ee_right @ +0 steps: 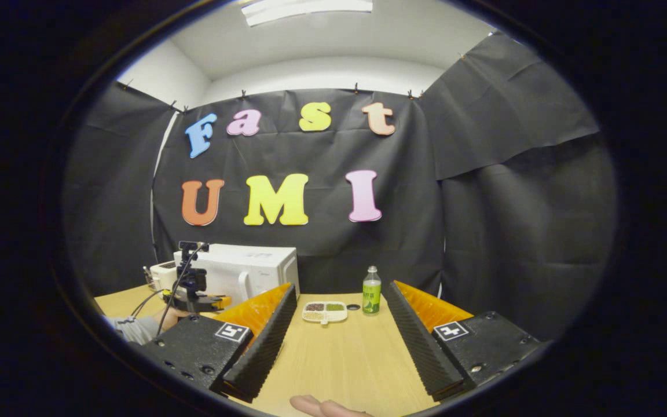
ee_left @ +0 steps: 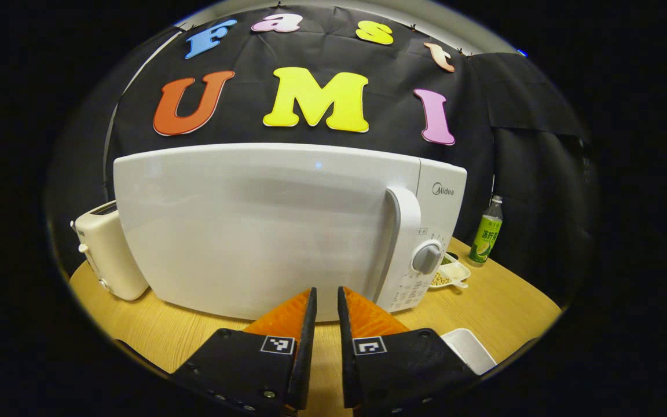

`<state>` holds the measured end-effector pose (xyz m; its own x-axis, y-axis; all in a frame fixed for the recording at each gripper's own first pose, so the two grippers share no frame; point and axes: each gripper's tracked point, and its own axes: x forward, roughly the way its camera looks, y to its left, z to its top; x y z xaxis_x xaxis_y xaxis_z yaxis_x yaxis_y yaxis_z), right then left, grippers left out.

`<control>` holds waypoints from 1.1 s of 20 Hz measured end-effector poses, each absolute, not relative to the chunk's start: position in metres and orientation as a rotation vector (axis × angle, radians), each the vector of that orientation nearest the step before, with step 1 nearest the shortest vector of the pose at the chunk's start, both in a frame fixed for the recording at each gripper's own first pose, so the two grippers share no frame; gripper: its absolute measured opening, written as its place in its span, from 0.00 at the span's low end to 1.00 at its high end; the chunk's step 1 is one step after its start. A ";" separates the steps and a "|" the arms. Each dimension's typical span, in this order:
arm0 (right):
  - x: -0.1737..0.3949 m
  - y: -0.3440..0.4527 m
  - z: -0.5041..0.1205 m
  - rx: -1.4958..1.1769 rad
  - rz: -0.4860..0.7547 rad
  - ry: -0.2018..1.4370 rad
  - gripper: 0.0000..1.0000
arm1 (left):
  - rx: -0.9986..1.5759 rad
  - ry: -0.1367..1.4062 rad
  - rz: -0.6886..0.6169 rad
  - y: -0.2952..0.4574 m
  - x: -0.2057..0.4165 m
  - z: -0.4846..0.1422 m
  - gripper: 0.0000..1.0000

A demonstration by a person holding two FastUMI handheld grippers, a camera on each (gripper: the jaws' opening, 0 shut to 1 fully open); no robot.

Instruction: Open the microwave oven with the left hand, put the food in, and close the microwave oven.

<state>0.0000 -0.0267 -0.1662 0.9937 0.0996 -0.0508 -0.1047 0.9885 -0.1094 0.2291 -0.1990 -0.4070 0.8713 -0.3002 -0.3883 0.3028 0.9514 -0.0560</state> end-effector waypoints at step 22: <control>-0.081 0.020 -0.079 -0.103 0.071 -0.098 1.00 | 0.076 0.114 -0.157 -0.120 -0.010 -0.123 0.96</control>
<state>-0.0812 0.0203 -0.0795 0.9927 0.0758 0.0936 -0.0658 0.9922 -0.1060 -0.0096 -0.1200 -0.1233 0.9813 -0.1511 -0.1191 0.1597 0.9849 0.0661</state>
